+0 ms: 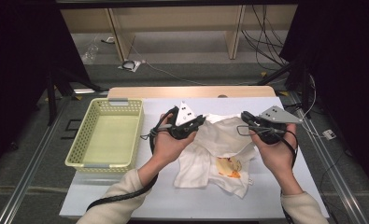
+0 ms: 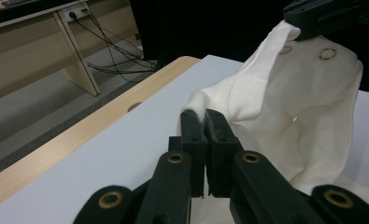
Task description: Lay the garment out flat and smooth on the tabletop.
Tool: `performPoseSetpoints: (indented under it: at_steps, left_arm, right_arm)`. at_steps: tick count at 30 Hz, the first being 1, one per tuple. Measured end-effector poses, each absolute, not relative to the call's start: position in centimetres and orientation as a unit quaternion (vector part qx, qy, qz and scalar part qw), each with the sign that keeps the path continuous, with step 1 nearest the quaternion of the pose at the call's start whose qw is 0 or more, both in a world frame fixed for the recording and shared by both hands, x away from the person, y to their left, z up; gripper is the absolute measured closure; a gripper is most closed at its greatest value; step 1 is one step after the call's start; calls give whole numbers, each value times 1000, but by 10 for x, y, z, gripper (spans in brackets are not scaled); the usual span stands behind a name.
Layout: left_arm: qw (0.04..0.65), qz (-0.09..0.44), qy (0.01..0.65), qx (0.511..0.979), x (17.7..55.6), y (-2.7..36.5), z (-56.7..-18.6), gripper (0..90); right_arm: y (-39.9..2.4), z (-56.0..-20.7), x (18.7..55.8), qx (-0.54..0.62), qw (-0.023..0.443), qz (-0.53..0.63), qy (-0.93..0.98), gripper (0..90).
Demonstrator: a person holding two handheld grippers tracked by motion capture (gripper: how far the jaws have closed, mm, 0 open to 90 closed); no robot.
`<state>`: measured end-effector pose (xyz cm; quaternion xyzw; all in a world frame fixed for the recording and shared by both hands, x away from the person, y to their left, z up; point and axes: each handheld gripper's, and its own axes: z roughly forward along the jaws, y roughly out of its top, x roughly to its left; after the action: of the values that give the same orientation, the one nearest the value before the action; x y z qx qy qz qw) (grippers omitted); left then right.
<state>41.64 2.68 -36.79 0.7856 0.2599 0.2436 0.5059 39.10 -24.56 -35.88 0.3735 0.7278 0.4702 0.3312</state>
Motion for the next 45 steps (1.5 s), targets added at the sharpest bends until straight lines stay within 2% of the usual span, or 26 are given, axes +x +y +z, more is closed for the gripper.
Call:
performPoseSetpoints:
  at_steps: [10,23,33,39,41,43,45]
  left_arm:
    - [505,244,256,788,414,28,-371,872]
    - [504,250,271,781,432,24,-365,872]
    - [502,249,270,783,429,24,-369,872]
    - [493,256,288,780,449,18,-368,871]
    - [478,263,317,776,474,12,-374,867]
    - [462,278,336,772,490,7,-379,836]
    - [444,292,356,769,500,3,-385,678]
  right_arm:
    - [-245,-361,384,372,332,468,730,868]
    - [-242,-356,403,379,340,469,722,868]
    - [-244,-361,398,380,338,469,722,868]
    - [-242,-359,420,381,343,460,725,867]
    - [-240,-363,451,394,337,450,727,866]
    - [-239,-369,474,411,330,443,725,858]
    - [-238,-377,491,425,329,424,729,808]
